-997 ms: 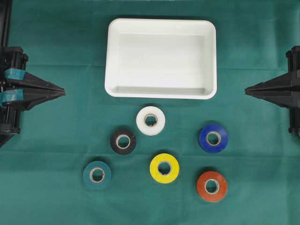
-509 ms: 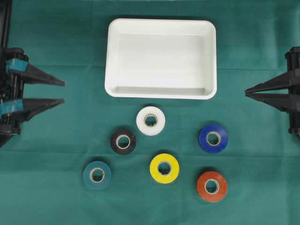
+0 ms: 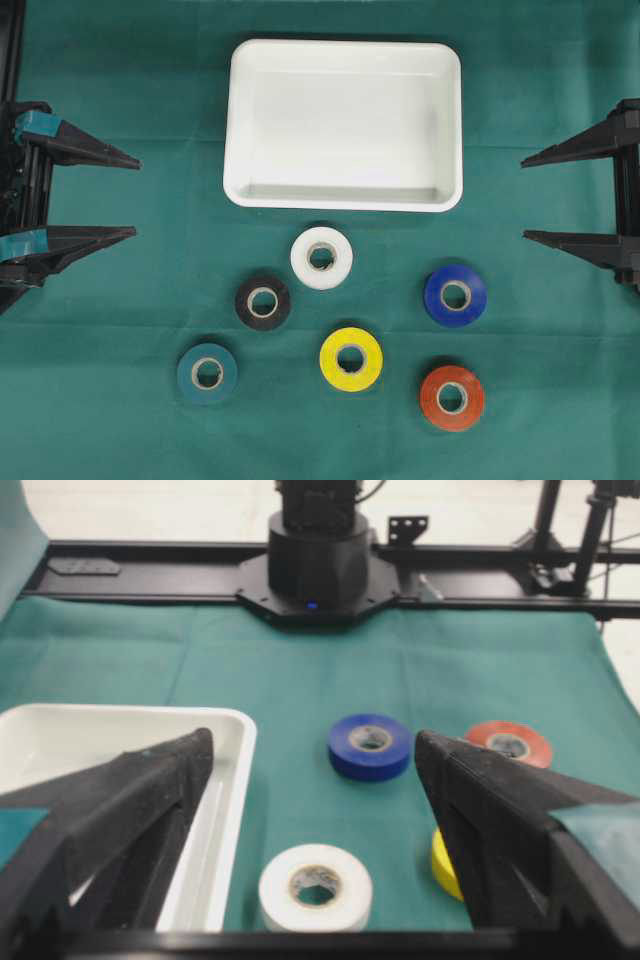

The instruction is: Pick up the tape from a random location and place it into the white case.

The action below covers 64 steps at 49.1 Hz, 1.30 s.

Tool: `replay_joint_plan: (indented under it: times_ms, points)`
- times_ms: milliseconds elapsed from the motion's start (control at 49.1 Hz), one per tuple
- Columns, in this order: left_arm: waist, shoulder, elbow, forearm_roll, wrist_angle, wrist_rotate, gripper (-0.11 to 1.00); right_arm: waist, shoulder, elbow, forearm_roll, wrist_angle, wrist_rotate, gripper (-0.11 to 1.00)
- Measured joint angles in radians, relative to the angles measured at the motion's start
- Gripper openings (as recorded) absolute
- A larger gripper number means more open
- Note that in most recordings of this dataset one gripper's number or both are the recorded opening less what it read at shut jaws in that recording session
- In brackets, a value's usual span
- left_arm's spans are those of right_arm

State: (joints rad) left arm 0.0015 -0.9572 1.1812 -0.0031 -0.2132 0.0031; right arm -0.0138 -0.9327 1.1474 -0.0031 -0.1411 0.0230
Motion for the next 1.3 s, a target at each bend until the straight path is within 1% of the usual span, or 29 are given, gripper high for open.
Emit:
replay_joint_plan:
  times_ms: [142, 244, 570, 875, 1058, 1302]
  points:
    - [0.0, 0.0, 0.0, 0.0, 0.0, -0.002, 0.99, 0.002, 0.0, -0.003, 0.002, 0.0, 0.0, 0.92]
    - [-0.015, 0.0, 0.002, 0.0, 0.006, -0.003, 0.99, 0.002, 0.0, -0.002, 0.0, 0.0, 0.0, 0.92]
    - [-0.141, 0.0, 0.0, 0.0, 0.011, -0.003, 0.99, 0.002, 0.0, -0.003, 0.002, 0.002, 0.0, 0.92]
    - [-0.146, 0.017, -0.008, 0.0, 0.008, -0.006, 0.99, 0.0, 0.003, -0.003, 0.0, 0.006, 0.0, 0.92]
    - [-0.147, 0.124, -0.055, 0.0, -0.011, -0.006, 0.99, 0.0, 0.008, -0.006, 0.0, 0.006, 0.0, 0.92]
    - [-0.146, 0.296, -0.158, 0.0, -0.031, -0.006, 0.99, 0.002, 0.015, -0.011, 0.002, 0.005, 0.0, 0.92]
